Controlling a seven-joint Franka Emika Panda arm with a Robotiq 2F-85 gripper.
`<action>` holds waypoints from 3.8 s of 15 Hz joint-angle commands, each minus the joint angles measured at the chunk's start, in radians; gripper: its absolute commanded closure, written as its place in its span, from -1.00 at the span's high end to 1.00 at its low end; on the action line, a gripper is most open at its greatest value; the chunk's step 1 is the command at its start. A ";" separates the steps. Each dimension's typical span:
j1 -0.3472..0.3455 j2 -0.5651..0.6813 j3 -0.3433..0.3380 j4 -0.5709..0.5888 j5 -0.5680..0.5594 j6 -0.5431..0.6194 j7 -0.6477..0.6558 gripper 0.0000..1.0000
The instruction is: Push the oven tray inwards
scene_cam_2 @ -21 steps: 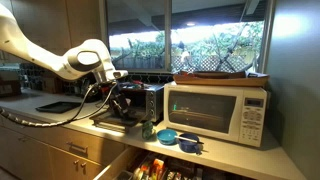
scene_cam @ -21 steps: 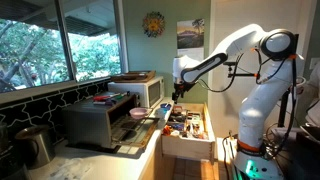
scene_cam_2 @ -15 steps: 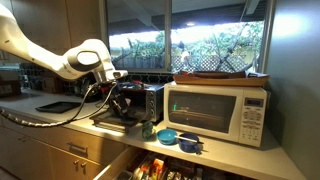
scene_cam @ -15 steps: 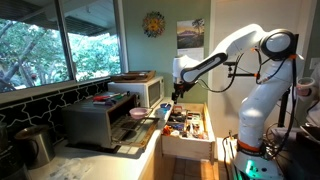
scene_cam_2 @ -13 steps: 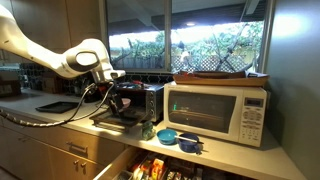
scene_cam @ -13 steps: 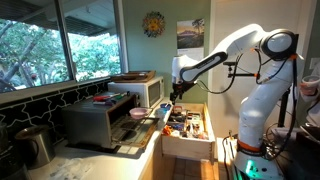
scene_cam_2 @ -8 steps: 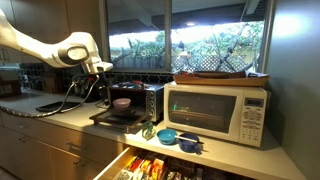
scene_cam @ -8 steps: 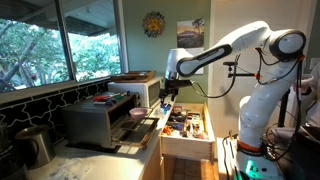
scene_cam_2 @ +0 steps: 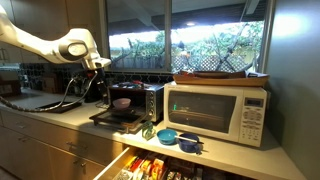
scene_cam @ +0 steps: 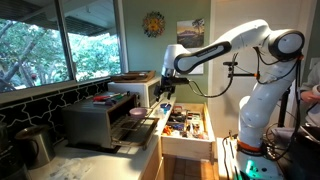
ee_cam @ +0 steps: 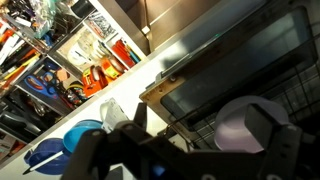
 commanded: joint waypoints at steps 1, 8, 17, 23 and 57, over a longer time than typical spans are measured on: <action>0.063 0.010 -0.024 -0.029 0.036 -0.044 -0.162 1.00; 0.074 0.107 -0.014 -0.035 -0.019 -0.031 -0.227 1.00; 0.130 0.251 -0.043 -0.065 0.129 0.230 -0.350 1.00; 0.147 0.345 -0.030 -0.035 0.078 0.404 -0.456 1.00; 0.173 0.315 0.008 0.111 0.286 0.144 -0.593 1.00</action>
